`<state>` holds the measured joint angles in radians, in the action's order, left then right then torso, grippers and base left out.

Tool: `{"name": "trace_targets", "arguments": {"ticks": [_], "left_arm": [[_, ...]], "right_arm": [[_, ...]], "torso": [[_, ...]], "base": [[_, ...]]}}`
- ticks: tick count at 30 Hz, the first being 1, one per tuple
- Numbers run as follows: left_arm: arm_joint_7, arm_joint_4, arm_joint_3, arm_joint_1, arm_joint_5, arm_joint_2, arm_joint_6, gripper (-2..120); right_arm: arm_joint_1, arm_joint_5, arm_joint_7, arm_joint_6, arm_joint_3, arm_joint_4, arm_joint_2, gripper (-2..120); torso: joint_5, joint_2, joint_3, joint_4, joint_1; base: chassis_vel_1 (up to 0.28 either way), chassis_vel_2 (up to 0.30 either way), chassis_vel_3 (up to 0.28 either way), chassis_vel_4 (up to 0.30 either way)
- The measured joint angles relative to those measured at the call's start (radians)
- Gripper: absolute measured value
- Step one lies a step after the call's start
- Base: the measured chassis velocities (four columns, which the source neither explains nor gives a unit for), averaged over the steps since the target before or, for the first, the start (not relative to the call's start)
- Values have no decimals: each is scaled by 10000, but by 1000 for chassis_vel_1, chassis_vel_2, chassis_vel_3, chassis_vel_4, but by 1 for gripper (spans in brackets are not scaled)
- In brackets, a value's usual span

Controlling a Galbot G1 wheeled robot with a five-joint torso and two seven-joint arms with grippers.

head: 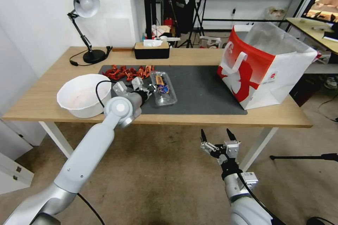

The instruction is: Close the takeout container lid, then place the container into the takeout bag.

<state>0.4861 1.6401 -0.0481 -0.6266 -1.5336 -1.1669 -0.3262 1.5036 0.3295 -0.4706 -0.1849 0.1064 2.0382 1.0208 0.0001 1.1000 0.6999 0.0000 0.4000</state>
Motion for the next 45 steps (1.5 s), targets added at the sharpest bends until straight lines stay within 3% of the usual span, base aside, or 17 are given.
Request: {"name": "trace_targets", "arguments": {"ticks": [4,8,12,24,34,39,45], "left_arm": [[-258,-14,113,175,125,-22,158,0],[-1116,-122,632,610,701,-6,788,0],[-1455,-203,876,836,1023,-5,1047,0],[-2812,-1196,2231,3281,2239,-618,2242,0],[-3570,-2793,3891,5436,4205,-1718,3485,0],[-3565,-3284,4306,5915,4770,-2217,3775,0],[-3516,-4233,4762,6740,5419,-3323,4211,0]], "right_arm": [[35,-180,25,-73,12,-37,59,112],[102,-499,74,-180,37,-132,162,114],[116,-585,103,-211,42,-170,211,114],[63,-819,180,-241,-33,-314,428,100],[80,-1004,212,-263,-44,-365,540,100],[101,-1026,215,-274,0,-379,567,100],[158,-1106,229,-296,45,-402,681,100]], "torso": [[-1,0,0,0,1],[0,0,1,-1,0],[0,0,0,1,0],[1,0,2,-1,1],[1,0,1,0,1],[1,-1,1,1,1],[2,0,1,-1,1]], "base": [[0,0,0,0],[0,0,0,0],[0,0,0,0],[0,0,0,0],[0,0,0,0],[0,0,0,0],[0,0,0,0]]}}
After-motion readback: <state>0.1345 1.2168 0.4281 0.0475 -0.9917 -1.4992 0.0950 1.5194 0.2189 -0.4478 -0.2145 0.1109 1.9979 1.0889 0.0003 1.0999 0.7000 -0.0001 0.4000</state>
